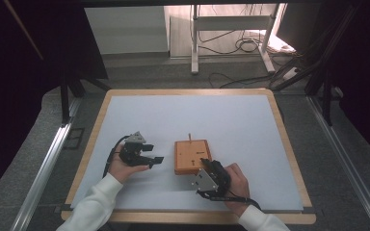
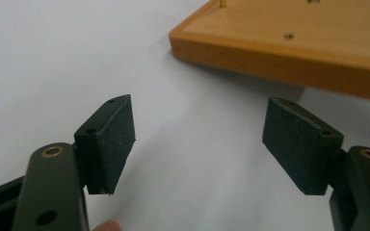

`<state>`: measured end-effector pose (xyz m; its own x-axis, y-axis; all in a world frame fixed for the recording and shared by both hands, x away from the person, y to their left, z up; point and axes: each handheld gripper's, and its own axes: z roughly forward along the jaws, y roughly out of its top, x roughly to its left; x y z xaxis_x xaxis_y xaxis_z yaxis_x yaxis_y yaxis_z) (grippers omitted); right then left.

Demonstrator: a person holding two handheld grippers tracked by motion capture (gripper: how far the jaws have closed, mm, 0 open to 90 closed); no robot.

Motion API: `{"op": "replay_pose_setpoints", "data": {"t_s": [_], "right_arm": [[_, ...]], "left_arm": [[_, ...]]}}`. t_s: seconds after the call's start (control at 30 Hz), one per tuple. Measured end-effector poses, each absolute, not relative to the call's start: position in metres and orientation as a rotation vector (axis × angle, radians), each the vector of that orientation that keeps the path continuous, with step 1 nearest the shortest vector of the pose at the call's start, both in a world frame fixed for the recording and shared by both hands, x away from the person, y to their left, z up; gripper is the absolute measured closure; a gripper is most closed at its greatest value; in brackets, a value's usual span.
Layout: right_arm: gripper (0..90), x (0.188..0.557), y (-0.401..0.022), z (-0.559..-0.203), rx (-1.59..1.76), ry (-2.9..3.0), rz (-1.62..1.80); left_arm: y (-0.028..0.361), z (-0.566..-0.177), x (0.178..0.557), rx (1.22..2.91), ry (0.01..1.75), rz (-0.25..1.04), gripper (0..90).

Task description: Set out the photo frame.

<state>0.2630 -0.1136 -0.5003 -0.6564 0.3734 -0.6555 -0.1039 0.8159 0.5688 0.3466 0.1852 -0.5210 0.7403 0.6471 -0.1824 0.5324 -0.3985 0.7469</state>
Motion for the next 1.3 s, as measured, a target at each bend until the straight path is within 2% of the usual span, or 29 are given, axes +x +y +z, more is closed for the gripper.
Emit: {"op": "replay_pose_setpoints", "data": {"t_s": [0.1,1.3], "right_arm": [[50.4,0.263,-0.114,-0.500,0.198,2.176,0.734],[55.7,0.280,-0.115,-0.480,0.168,2.209,0.755]], "left_arm": [[0.188,-0.520,0.344,2.085,0.884,0.200,26.4],[0.184,-0.529,0.345,2.123,0.893,0.165,25.4]]}}
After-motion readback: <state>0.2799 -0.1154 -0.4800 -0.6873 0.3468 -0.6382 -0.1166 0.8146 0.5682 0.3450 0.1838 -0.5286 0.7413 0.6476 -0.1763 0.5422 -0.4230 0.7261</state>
